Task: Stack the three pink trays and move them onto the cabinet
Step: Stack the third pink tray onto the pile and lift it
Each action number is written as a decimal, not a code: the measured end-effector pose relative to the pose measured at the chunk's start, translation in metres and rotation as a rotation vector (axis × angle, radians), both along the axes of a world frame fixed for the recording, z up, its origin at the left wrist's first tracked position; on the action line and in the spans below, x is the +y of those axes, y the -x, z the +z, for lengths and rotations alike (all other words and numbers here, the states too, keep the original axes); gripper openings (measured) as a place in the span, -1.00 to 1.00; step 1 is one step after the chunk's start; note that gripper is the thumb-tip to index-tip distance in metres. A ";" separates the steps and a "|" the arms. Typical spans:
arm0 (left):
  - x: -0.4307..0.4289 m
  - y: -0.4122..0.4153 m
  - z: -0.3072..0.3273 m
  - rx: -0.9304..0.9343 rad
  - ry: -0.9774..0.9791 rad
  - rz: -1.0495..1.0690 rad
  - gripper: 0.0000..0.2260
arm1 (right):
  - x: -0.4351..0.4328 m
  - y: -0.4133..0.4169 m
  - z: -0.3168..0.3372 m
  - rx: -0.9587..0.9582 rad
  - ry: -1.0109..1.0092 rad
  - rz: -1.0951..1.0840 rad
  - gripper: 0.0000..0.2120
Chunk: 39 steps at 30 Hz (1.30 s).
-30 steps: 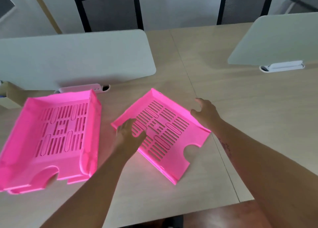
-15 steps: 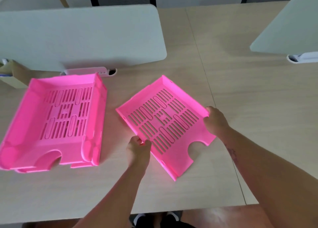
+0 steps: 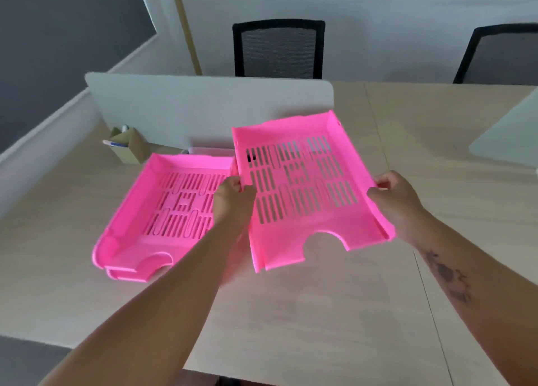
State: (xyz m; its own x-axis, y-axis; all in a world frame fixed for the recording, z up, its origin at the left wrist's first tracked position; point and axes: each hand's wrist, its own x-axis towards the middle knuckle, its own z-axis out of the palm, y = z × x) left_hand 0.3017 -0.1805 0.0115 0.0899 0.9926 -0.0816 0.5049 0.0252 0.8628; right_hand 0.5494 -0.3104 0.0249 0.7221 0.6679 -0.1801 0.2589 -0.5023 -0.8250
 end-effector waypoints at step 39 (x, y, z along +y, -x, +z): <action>0.141 0.311 -0.032 -0.119 0.303 -0.195 -0.62 | 0.103 0.334 -0.057 0.166 -0.145 -0.006 -0.60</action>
